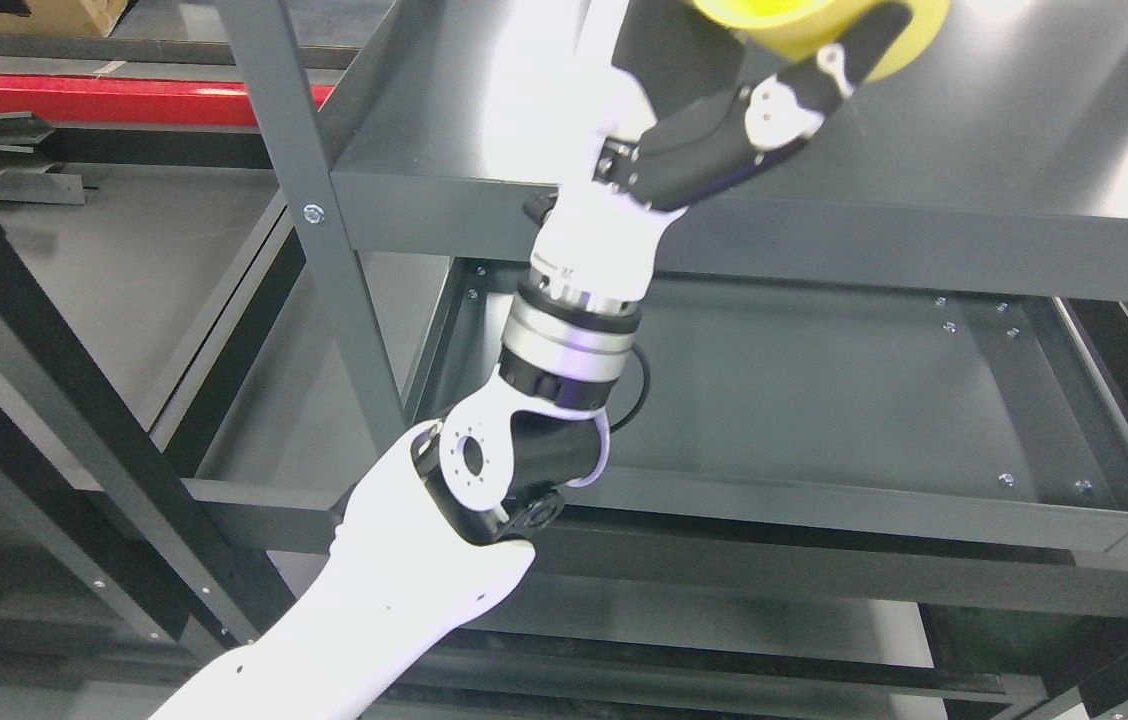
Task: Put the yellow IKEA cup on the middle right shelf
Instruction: 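Raise the cup with the left hand up onto the shelf, then extend the left arm to push the cup deeper onto the shelf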
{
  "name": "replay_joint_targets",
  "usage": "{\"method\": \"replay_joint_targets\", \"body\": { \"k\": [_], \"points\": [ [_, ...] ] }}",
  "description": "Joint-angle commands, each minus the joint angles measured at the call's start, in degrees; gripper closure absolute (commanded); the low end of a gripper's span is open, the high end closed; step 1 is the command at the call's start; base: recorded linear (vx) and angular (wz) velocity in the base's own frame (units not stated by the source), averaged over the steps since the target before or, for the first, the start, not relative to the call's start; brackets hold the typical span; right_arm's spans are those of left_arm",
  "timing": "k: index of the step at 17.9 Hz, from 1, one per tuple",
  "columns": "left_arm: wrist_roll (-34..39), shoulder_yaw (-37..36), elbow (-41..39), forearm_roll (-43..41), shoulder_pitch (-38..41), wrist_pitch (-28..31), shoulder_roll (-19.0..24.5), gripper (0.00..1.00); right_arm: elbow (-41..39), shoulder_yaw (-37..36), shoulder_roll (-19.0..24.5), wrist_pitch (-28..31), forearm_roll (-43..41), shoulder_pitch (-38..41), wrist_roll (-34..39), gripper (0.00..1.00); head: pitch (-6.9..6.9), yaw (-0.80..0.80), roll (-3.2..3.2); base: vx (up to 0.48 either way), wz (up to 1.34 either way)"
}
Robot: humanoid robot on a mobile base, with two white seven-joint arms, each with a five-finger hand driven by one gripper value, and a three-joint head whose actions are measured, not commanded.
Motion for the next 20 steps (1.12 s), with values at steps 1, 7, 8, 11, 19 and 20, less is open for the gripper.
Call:
{"method": "replay_joint_targets", "body": {
  "k": [1, 7, 8, 11, 19, 20],
  "points": [
    [6.0, -5.4, 0.8, 13.6, -6.3, 12.3, 0.9, 1.00, -0.1, 1.0, -1.0, 0.0, -1.4, 0.8, 0.0, 0.01, 0.00, 0.00, 0.00, -0.041, 0.03],
    [11.0, -6.9, 10.7, 20.7, -12.5, 24.5, 0.9, 1.00, 0.0, 1.0, -1.0, 0.0, -1.4, 0.8, 0.0, 0.01, 0.00, 0.00, 0.00, -0.043, 0.09],
    [10.9, -6.9, 12.3, 21.1, -14.1, 25.0, 0.9, 1.00, 0.0, 1.0, -1.0, 0.0, -1.4, 0.8, 0.0, 0.01, 0.00, 0.00, 0.00, -0.037, 0.14],
    [10.9, -7.2, 15.3, 25.4, -17.1, 28.2, 0.9, 1.00, 0.0, 1.0, -1.0, 0.0, -1.4, 0.8, 0.0, 0.01, 0.00, 0.00, 0.00, -0.013, 0.10],
    [11.0, -9.8, 19.6, 26.1, -23.3, 32.4, 0.9, 0.99, 0.0, 1.0, -1.0, 0.0, -1.4, 0.8, 0.0, 0.01, 0.00, 0.00, 0.00, -0.003, 0.01],
    [11.0, -10.8, 20.7, 26.1, -24.4, 32.4, 0.9, 0.99, 0.0, 1.0, -1.0, 0.0, -1.4, 0.8, 0.0, 0.01, 0.00, 0.00, 0.00, 0.000, 0.00]
  ]
}}
